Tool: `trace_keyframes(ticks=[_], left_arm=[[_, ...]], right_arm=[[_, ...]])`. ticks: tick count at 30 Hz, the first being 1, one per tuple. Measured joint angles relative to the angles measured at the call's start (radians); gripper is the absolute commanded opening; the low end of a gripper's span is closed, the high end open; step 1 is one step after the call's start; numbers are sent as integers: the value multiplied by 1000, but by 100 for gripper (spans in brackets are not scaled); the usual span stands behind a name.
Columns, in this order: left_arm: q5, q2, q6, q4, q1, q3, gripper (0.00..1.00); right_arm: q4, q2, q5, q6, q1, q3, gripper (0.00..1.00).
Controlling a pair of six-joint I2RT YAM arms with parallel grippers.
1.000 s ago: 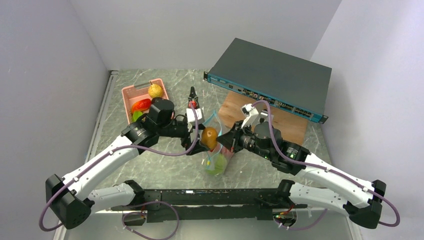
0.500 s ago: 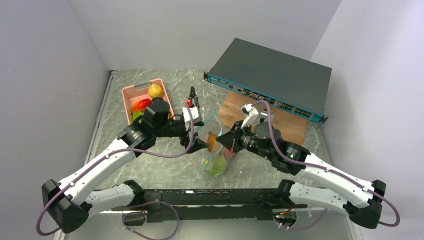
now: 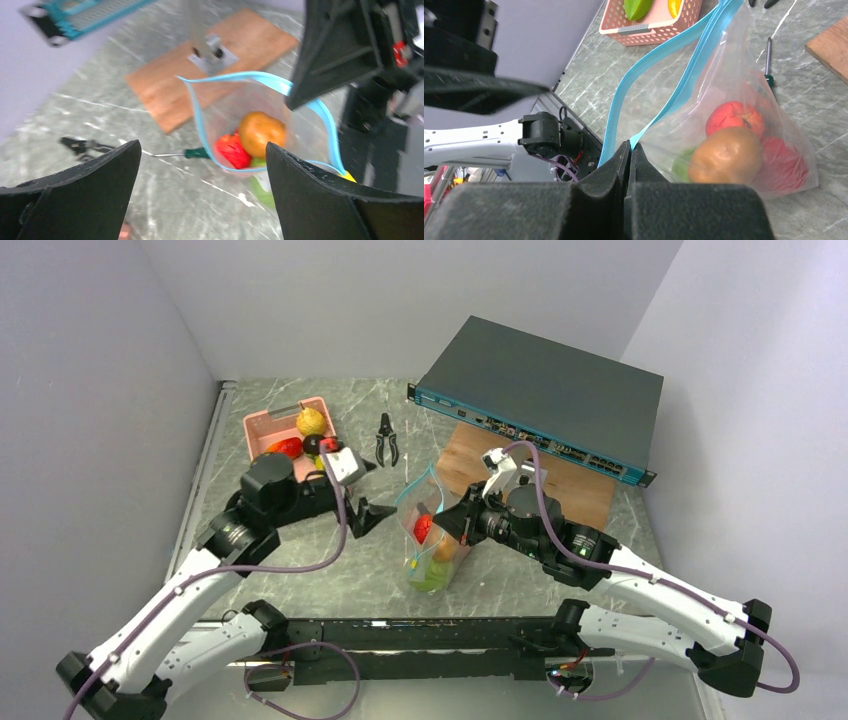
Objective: Place the food in the zip-top bag and seal the zipper
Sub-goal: Place the fake vegetable in the zipper food storage bag, then pick up the fake fruit from the bin.
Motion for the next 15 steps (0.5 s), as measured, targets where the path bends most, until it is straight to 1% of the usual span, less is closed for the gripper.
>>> trace_keyframes(ticks=[2,5,8,11,15], left_arm=[[-82,-45,-11,18,16,-2,100],[-258,-98,-38,30,37,-1,100],[-442,-127,-84,32,81,-1,100],[-555,-131,-141,31,178,-1,100],[-637,-77,-229,32,373,-1,100]], right_arm=[[-1,0,0,-3,0,0,0],[-1,0,0,-7,0,1,0],[-2,-3,0,-7,0,1,0],[-3,-8,0,-7,0,1,0],[-9,-9,0,-8,0,1,0]])
